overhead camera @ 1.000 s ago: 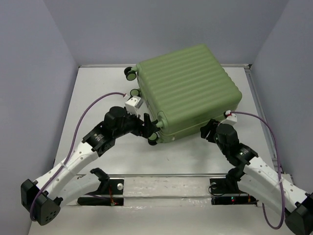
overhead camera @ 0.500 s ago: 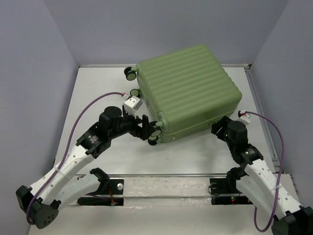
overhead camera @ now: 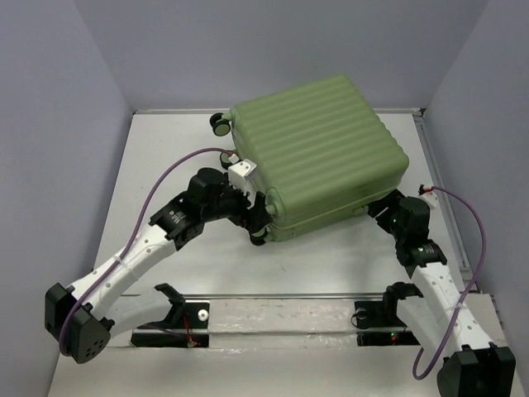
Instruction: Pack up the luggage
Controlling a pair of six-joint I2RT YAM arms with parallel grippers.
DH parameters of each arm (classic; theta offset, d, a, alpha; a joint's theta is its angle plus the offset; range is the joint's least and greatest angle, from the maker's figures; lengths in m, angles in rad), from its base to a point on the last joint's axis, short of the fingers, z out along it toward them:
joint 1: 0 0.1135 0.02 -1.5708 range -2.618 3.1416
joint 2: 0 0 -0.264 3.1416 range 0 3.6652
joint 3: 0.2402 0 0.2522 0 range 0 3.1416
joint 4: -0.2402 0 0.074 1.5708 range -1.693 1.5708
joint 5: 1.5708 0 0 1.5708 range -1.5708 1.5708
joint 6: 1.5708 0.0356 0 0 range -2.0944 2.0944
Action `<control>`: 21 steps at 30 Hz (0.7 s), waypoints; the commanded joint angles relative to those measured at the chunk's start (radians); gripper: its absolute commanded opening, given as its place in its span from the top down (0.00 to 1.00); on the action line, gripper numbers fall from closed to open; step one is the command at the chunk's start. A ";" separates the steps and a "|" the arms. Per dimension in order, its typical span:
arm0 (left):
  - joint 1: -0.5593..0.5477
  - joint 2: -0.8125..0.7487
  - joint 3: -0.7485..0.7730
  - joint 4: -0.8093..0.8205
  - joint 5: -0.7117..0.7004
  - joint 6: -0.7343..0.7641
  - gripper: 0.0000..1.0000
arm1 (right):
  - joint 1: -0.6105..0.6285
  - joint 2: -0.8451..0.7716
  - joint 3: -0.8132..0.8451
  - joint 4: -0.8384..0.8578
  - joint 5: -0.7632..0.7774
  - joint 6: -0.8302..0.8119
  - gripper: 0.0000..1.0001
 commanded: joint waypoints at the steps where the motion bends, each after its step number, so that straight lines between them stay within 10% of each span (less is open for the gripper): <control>1: -0.006 0.051 0.068 0.010 0.068 0.053 0.01 | -0.062 0.026 0.010 0.103 -0.112 -0.005 0.36; 7: -0.027 0.101 0.068 0.017 0.111 0.076 0.17 | -0.150 0.050 -0.004 0.152 -0.186 -0.019 0.36; 15: -0.107 0.142 0.028 0.027 0.060 0.056 0.90 | -0.177 0.320 0.123 0.337 -0.431 -0.137 0.42; 21: -0.242 0.171 0.031 0.087 0.060 -0.037 0.94 | -0.067 0.539 0.323 0.385 -0.640 -0.195 0.46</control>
